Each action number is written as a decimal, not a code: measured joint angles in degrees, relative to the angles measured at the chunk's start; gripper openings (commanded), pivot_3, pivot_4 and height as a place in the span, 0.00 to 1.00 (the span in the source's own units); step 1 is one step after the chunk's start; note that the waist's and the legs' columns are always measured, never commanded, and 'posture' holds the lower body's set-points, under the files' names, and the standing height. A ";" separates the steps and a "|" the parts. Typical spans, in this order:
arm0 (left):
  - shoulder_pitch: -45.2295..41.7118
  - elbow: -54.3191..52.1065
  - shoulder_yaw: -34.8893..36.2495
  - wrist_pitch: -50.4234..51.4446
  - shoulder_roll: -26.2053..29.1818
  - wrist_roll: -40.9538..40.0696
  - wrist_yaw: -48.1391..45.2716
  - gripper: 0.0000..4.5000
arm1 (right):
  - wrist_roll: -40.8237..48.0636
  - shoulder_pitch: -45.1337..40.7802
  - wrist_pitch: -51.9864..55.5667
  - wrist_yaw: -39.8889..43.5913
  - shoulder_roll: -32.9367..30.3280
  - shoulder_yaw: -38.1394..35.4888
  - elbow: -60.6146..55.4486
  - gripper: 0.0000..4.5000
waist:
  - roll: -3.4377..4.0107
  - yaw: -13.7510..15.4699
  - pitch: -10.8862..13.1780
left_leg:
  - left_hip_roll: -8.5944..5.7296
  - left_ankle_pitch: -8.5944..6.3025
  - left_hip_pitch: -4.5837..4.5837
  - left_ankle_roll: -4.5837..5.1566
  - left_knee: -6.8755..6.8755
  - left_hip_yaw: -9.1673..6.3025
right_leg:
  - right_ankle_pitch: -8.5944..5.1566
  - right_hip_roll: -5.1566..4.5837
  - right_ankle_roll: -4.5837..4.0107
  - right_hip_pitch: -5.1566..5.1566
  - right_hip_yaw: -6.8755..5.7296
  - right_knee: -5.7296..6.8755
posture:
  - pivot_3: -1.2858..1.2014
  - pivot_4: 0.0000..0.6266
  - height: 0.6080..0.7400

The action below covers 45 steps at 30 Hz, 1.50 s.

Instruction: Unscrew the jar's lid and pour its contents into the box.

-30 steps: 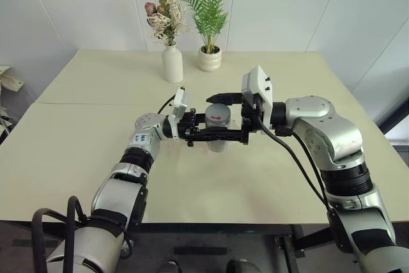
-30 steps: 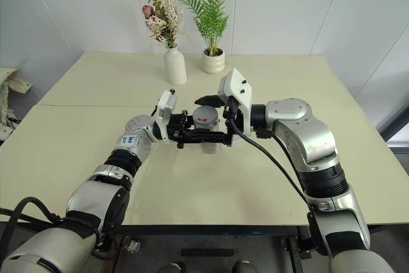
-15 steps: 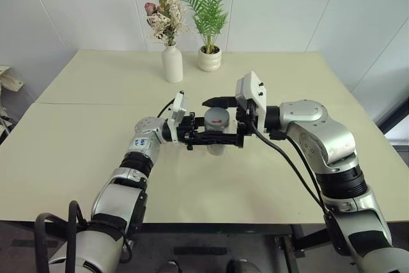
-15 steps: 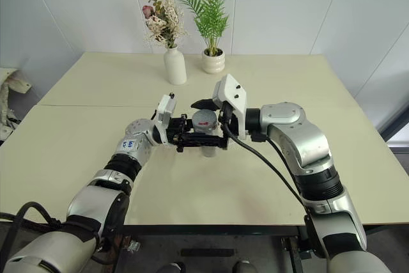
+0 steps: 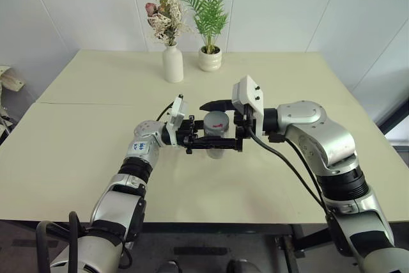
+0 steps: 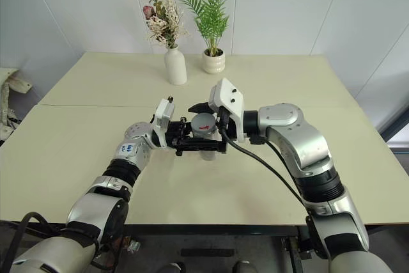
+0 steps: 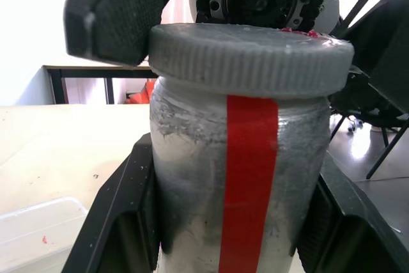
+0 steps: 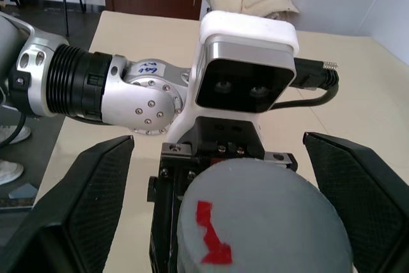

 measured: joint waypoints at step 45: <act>-7.91 12.79 3.07 -3.26 -0.84 4.36 0.05 0.48 | 0.80 -2.29 7.96 -11.40 0.29 -1.76 -3.14 0.99 | 0.01 -0.08 0.01 | 0.01 -0.01 0.00 0.01 -0.03 0.01 | 0.00 0.02 0.01 0.00 0.00 -0.02 | 0.52 0.24 1.00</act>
